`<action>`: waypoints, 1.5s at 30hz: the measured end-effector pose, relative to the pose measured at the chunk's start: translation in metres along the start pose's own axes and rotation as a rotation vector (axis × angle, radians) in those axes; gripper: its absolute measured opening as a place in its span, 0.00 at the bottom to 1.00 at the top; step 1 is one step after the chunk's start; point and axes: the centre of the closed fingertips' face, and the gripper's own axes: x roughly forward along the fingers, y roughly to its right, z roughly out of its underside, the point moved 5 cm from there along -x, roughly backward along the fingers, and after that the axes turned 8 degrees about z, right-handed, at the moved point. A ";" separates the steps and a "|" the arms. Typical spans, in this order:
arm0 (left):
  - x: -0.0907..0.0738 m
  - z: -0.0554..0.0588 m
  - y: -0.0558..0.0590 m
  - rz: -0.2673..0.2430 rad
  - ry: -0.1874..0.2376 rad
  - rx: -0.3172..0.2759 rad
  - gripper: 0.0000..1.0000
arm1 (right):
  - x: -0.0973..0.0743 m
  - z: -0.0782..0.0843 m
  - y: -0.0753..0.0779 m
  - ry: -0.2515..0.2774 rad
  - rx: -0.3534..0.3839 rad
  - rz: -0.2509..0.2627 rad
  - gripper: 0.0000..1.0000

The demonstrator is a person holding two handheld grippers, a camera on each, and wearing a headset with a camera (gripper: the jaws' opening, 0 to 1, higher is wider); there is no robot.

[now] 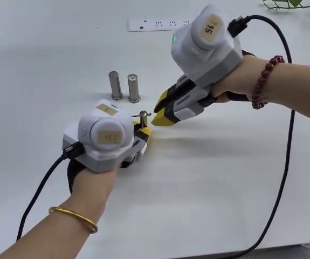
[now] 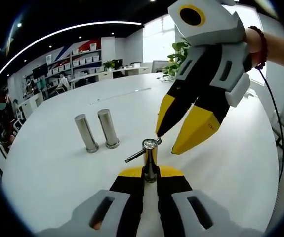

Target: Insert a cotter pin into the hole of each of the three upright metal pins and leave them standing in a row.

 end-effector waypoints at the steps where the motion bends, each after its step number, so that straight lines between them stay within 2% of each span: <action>1: 0.000 0.000 0.000 0.001 -0.001 0.002 0.06 | -0.001 0.001 0.001 0.007 0.017 0.016 0.15; 5: 0.000 0.000 0.000 0.004 -0.001 0.004 0.06 | -0.005 0.006 0.006 0.026 0.055 0.054 0.18; 9: -0.001 0.000 -0.002 0.005 -0.004 0.004 0.05 | -0.011 0.014 0.008 0.037 0.111 0.066 0.18; 15: -0.006 0.001 -0.008 -0.006 -0.009 0.008 0.05 | -0.020 0.024 0.006 0.039 0.149 0.077 0.18; 22: -0.012 -0.002 -0.018 -0.003 0.004 0.017 0.05 | -0.023 0.032 -0.001 0.041 0.184 0.075 0.18; 26: -0.013 -0.002 -0.026 -0.003 -0.001 0.026 0.05 | -0.025 0.034 -0.004 0.044 0.195 0.072 0.18; 30: -0.013 0.000 -0.033 -0.004 -0.008 0.017 0.06 | -0.027 0.034 -0.004 0.071 0.210 0.083 0.19; 35: -0.013 -0.001 -0.036 0.005 -0.005 0.024 0.06 | -0.029 0.033 -0.003 0.103 0.235 0.094 0.21; 45: -0.008 0.000 -0.041 0.005 -0.006 0.014 0.06 | -0.031 0.035 -0.002 0.110 0.239 0.118 0.25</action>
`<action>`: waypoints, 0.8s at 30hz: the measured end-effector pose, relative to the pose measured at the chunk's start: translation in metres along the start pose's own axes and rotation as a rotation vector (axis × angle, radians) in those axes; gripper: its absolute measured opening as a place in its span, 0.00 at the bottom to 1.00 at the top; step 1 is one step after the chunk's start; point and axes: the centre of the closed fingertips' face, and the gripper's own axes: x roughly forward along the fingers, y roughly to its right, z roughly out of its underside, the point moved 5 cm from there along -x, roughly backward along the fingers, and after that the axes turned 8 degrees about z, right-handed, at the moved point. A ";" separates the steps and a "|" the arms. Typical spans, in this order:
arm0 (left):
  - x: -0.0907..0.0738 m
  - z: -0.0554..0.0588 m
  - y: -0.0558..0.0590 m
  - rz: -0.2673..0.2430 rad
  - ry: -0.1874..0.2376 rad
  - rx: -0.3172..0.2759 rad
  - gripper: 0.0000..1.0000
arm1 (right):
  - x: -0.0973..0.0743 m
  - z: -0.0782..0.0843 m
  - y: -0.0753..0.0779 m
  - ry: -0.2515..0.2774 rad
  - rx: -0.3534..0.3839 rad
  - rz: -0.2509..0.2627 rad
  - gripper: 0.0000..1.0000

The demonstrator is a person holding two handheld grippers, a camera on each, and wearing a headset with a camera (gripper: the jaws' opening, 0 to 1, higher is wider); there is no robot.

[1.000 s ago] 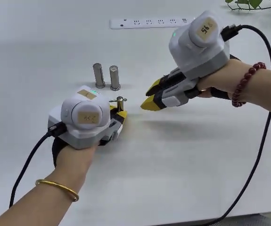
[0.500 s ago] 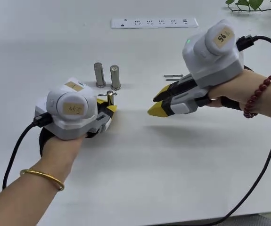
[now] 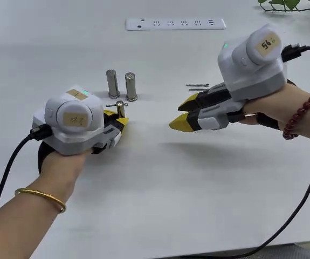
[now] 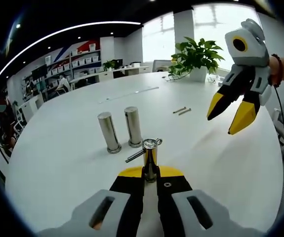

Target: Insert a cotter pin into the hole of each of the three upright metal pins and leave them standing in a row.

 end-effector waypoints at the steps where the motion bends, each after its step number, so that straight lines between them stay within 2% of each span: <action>1: 0.000 0.000 0.000 0.000 0.001 -0.002 0.06 | 0.000 0.000 0.000 0.000 0.001 0.000 0.25; 8: 0.000 0.000 0.001 0.004 -0.001 0.000 0.06 | -0.001 0.004 0.003 0.001 0.018 0.008 0.25; 12: 0.000 0.000 0.001 -0.002 -0.004 0.025 0.06 | -0.001 0.004 0.004 0.004 0.030 0.013 0.25; 24: -0.002 0.001 0.001 -0.017 0.002 0.021 0.07 | 0.000 0.007 0.004 0.007 0.045 0.011 0.26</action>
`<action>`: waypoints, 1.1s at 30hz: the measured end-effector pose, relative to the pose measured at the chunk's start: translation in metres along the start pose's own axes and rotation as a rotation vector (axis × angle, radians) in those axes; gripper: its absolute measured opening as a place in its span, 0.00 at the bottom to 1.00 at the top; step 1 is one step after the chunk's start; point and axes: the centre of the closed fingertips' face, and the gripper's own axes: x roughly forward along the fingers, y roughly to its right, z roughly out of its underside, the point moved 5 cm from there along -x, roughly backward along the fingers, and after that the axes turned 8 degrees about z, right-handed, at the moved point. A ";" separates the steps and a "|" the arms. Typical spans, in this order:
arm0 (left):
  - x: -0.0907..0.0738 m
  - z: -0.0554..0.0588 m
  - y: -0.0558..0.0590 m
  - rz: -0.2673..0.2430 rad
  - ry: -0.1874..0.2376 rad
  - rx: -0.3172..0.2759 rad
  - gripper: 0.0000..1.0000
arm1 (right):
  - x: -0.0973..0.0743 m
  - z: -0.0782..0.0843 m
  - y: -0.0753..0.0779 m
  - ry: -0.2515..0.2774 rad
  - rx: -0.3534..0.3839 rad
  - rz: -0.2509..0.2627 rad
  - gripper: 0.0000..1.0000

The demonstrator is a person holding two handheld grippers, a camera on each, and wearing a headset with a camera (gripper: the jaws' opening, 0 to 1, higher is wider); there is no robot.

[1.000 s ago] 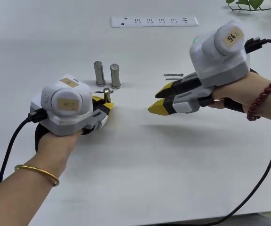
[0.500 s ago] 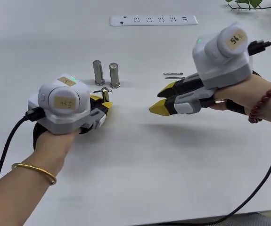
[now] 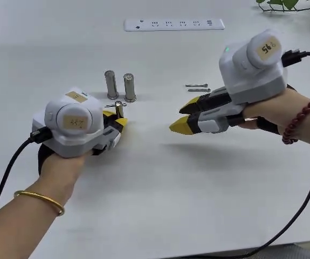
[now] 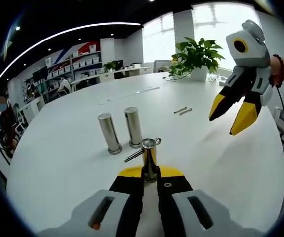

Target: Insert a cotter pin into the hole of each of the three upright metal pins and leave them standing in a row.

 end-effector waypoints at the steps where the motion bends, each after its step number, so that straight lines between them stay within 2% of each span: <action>1: 0.000 0.000 0.000 0.000 -0.002 0.002 0.07 | 0.000 0.000 0.000 0.000 0.001 0.001 0.26; 15: -0.003 0.000 -0.001 0.003 -0.001 -0.044 0.10 | 0.003 0.002 -0.001 -0.008 0.011 -0.001 0.26; 18: -0.006 -0.003 0.001 0.009 0.015 -0.041 0.13 | 0.004 -0.001 0.000 0.003 0.021 0.004 0.26; 23: -0.008 -0.002 0.005 0.030 0.009 -0.080 0.21 | 0.005 -0.008 0.000 0.041 0.049 0.014 0.26; 27: -0.012 0.002 0.004 0.027 -0.004 -0.104 0.26 | 0.007 -0.016 0.001 0.084 0.075 0.023 0.26; 30: -0.016 0.002 0.002 0.019 0.003 -0.121 0.30 | 0.012 -0.019 0.003 0.101 0.081 0.042 0.26; 33: -0.023 0.000 0.001 0.001 0.007 -0.125 0.41 | 0.017 -0.024 0.005 0.132 0.110 0.060 0.25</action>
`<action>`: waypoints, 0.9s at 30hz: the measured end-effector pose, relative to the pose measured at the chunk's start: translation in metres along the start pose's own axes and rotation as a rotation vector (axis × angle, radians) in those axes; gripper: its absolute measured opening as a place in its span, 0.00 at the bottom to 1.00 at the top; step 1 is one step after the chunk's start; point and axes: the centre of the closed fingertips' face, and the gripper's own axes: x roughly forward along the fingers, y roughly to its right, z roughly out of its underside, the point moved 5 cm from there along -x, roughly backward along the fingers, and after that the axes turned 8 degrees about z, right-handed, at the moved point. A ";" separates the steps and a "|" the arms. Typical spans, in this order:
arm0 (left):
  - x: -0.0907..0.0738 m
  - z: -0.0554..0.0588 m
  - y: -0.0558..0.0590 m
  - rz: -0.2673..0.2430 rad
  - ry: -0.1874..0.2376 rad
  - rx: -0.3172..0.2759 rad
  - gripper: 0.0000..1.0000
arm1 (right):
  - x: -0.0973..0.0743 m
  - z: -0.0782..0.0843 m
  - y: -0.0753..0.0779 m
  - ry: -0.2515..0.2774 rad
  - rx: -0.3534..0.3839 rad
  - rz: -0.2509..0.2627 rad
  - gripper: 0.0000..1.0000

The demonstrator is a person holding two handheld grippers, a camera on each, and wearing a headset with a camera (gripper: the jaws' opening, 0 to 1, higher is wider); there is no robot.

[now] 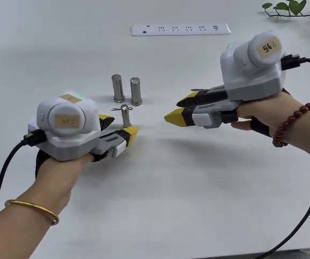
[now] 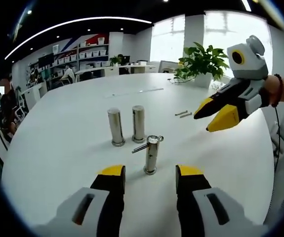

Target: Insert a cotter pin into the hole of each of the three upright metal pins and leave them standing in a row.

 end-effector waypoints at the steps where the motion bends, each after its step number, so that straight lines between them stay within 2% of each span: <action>1: -0.002 -0.001 0.000 0.001 0.005 -0.002 0.44 | 0.003 -0.001 0.002 0.005 0.008 0.004 0.25; 3: -0.007 -0.004 0.002 0.001 0.021 -0.016 0.46 | 0.009 -0.005 0.005 0.029 0.023 0.015 0.25; 9: -0.016 -0.006 0.000 -0.022 0.035 -0.040 0.61 | 0.023 -0.018 0.007 0.073 0.008 0.040 0.24; 14: -0.024 -0.010 0.001 -0.028 0.051 -0.039 0.64 | 0.035 -0.027 0.009 0.101 0.013 0.052 0.26; 17: -0.028 -0.015 0.003 -0.025 0.083 -0.047 0.67 | 0.043 -0.033 0.010 0.137 0.022 0.067 0.27; 22: -0.035 -0.018 0.008 -0.018 0.088 -0.013 0.73 | 0.057 -0.032 0.011 0.143 0.039 0.081 0.27; 27: -0.039 -0.017 0.012 -0.001 0.089 0.001 0.80 | 0.071 -0.030 0.020 0.152 0.054 0.098 0.27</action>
